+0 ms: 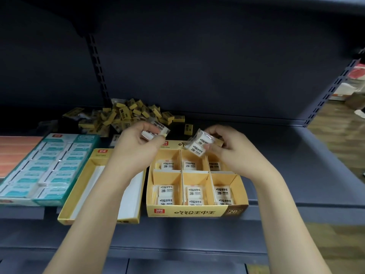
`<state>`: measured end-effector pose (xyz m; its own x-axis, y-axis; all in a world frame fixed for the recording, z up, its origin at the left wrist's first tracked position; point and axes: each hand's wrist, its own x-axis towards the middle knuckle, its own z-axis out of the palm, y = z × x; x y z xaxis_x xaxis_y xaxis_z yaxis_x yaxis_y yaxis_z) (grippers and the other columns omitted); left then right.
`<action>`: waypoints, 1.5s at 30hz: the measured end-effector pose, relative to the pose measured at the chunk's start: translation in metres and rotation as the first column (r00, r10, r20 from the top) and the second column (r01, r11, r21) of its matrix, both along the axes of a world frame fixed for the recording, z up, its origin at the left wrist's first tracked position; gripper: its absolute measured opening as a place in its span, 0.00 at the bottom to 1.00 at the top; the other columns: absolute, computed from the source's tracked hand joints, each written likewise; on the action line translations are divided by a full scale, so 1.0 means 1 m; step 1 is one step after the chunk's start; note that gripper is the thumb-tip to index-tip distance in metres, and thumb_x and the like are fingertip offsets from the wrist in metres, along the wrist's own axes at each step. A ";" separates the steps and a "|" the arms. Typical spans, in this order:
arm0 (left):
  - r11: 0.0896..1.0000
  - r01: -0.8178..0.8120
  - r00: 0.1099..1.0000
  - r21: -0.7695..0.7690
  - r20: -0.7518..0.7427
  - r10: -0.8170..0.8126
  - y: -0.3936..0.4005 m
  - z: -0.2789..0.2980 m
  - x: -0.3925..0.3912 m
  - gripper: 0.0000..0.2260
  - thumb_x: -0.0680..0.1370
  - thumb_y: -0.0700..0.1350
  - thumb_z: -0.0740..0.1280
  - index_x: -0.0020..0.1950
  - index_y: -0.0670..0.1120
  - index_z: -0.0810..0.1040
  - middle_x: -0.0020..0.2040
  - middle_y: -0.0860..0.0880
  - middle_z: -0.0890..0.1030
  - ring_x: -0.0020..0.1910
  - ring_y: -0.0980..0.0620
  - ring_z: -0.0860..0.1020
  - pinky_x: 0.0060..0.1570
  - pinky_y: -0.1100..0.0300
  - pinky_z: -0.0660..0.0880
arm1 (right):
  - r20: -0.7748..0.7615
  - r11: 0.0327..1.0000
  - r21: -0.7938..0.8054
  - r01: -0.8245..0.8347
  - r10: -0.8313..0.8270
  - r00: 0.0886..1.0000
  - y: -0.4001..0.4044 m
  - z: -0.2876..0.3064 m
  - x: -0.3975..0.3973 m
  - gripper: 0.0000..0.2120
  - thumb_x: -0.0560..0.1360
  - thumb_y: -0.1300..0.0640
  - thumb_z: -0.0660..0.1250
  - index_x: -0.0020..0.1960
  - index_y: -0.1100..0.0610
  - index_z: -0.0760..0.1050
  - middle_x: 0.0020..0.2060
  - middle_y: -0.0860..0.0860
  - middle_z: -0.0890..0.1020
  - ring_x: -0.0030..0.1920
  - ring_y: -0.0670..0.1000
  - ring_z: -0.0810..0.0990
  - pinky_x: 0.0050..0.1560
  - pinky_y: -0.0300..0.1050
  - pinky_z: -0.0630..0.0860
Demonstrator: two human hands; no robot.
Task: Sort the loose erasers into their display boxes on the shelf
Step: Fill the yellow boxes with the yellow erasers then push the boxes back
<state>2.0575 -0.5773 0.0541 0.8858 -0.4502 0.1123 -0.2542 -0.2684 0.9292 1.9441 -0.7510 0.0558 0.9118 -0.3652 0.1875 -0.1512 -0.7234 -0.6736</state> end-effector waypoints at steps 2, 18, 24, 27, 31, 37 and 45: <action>0.997 0.018 0.990 0.077 0.137 -0.029 0.003 0.000 0.002 0.05 0.77 0.46 0.66 0.41 0.52 0.74 0.30 0.45 0.74 0.27 0.51 0.71 0.29 0.61 0.70 | -0.029 1.000 -0.018 -0.021 0.021 0.999 0.004 0.004 0.002 0.09 0.76 0.56 0.66 0.57 0.49 0.75 0.52 0.45 0.79 0.49 0.42 0.77 0.45 0.34 0.72; 0.933 0.262 0.950 0.246 0.104 -0.294 0.015 0.016 0.014 0.10 0.73 0.40 0.71 0.43 0.56 0.78 0.42 0.56 0.81 0.42 0.62 0.79 0.42 0.69 0.73 | -0.182 0.993 -0.115 0.020 -0.040 0.983 0.011 0.019 0.001 0.07 0.72 0.53 0.72 0.49 0.49 0.77 0.43 0.41 0.78 0.46 0.42 0.77 0.46 0.41 0.75; 0.927 0.266 0.945 0.263 0.118 -0.304 0.014 0.013 0.014 0.09 0.73 0.40 0.70 0.44 0.55 0.78 0.44 0.54 0.81 0.44 0.59 0.78 0.48 0.65 0.74 | -0.206 0.994 -0.113 0.007 -0.031 0.978 0.013 0.016 0.001 0.07 0.72 0.53 0.71 0.50 0.49 0.77 0.45 0.43 0.78 0.48 0.44 0.77 0.47 0.42 0.76; 0.928 0.264 0.947 0.263 0.110 -0.301 0.014 0.013 0.014 0.09 0.73 0.40 0.70 0.45 0.55 0.78 0.44 0.55 0.81 0.44 0.60 0.78 0.46 0.67 0.73 | -0.211 0.994 -0.112 0.000 -0.024 0.977 0.013 0.016 0.002 0.07 0.72 0.53 0.71 0.50 0.49 0.77 0.45 0.42 0.77 0.45 0.42 0.76 0.45 0.40 0.75; 0.906 0.287 0.940 0.311 0.092 -0.329 0.013 0.013 0.013 0.09 0.74 0.40 0.69 0.45 0.56 0.78 0.45 0.54 0.81 0.45 0.59 0.78 0.45 0.68 0.73 | -0.259 0.995 -0.094 -0.037 0.011 0.966 0.014 0.014 0.008 0.06 0.72 0.54 0.72 0.48 0.50 0.78 0.45 0.45 0.80 0.45 0.43 0.78 0.44 0.40 0.76; 0.944 0.202 0.969 0.261 0.088 -0.232 0.014 0.014 0.010 0.23 0.78 0.40 0.64 0.68 0.61 0.66 0.44 0.55 0.79 0.44 0.56 0.79 0.47 0.60 0.76 | -0.244 0.993 -0.117 -0.025 -0.005 0.970 0.015 0.009 0.010 0.08 0.74 0.54 0.69 0.52 0.49 0.76 0.48 0.45 0.78 0.44 0.44 0.76 0.41 0.38 0.73; 0.970 0.042 0.898 -0.238 -0.417 -0.141 0.012 0.023 0.005 0.13 0.77 0.32 0.60 0.56 0.47 0.75 0.50 0.45 0.81 0.47 0.51 0.81 0.41 0.61 0.81 | -0.337 0.992 -0.073 -0.102 0.072 0.939 0.011 0.023 0.014 0.06 0.74 0.55 0.68 0.50 0.49 0.74 0.46 0.45 0.79 0.39 0.41 0.74 0.36 0.36 0.68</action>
